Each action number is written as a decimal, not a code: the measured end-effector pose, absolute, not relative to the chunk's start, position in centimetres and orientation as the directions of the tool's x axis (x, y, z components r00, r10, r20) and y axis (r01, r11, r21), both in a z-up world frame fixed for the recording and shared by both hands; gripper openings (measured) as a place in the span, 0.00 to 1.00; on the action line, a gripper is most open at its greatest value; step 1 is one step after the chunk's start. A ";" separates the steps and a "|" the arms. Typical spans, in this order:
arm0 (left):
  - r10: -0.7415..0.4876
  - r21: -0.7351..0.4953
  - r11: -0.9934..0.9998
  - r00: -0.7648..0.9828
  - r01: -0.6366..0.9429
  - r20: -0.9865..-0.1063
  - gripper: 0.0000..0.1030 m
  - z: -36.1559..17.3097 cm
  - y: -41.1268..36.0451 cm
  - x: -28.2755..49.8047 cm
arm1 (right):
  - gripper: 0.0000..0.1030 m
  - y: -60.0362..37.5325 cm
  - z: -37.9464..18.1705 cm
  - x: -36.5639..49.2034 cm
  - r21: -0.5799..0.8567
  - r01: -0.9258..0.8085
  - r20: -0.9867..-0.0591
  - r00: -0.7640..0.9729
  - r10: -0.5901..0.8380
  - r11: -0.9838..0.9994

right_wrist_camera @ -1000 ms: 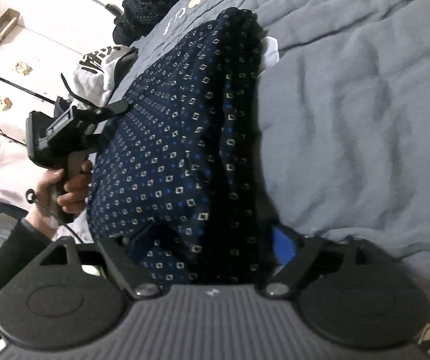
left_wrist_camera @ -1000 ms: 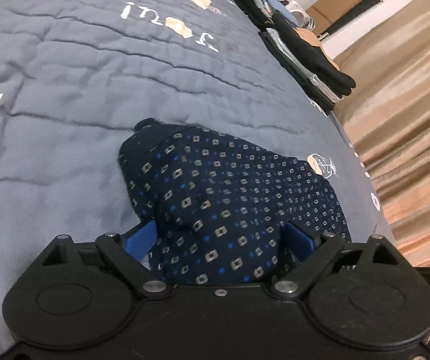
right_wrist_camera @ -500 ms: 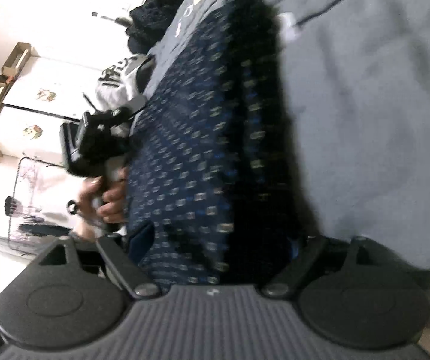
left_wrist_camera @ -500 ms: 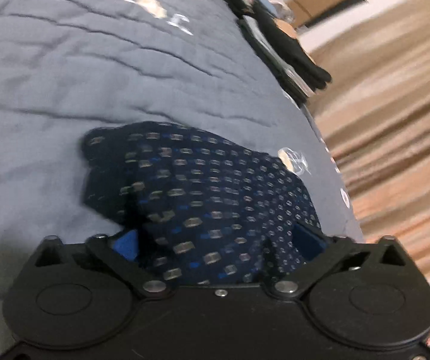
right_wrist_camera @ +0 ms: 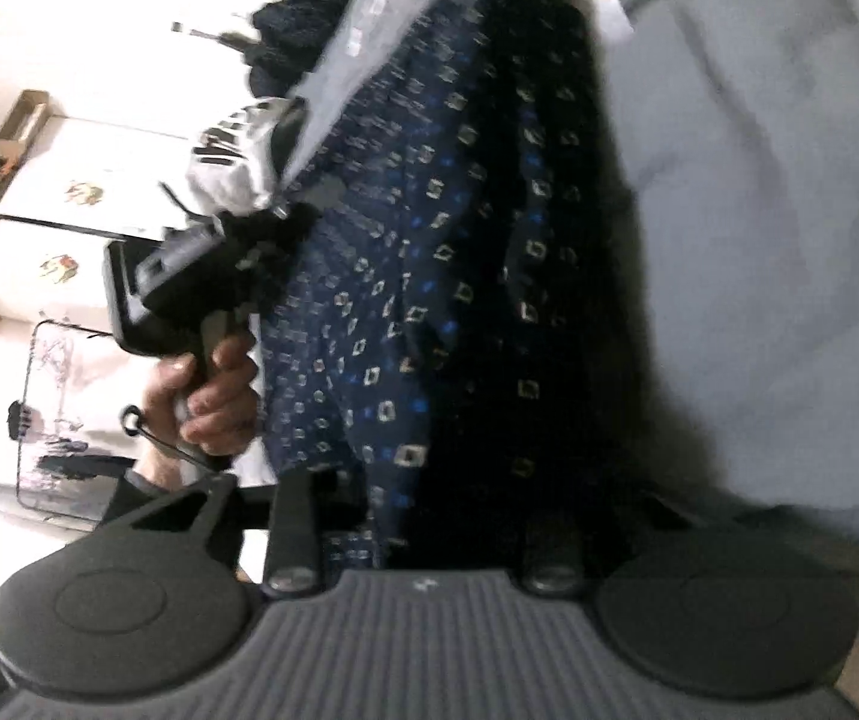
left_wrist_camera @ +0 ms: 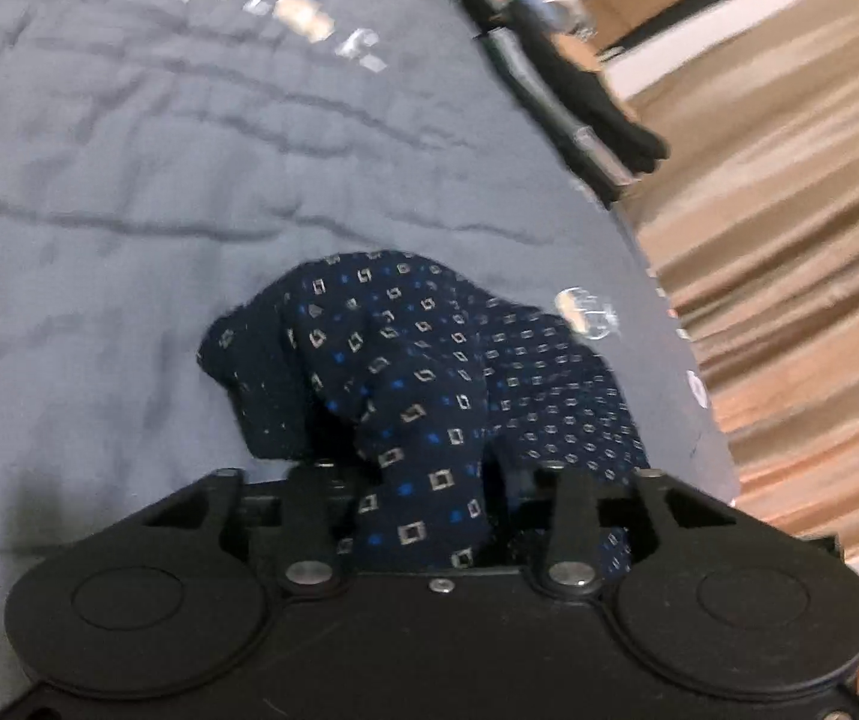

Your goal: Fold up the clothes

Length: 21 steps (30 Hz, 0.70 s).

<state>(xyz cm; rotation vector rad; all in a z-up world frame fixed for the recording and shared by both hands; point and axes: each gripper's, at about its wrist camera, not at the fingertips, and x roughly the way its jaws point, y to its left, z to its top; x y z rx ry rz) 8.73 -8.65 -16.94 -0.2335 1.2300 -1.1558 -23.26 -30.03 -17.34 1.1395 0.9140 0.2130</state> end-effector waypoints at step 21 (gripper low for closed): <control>-0.889 -0.570 0.326 0.039 0.754 -0.456 0.22 -4.6 -17.2 1.0 | 0.24 -36.6 -7.1 -28.4 0.845 0.205 -0.448 0.774 0.446 0.494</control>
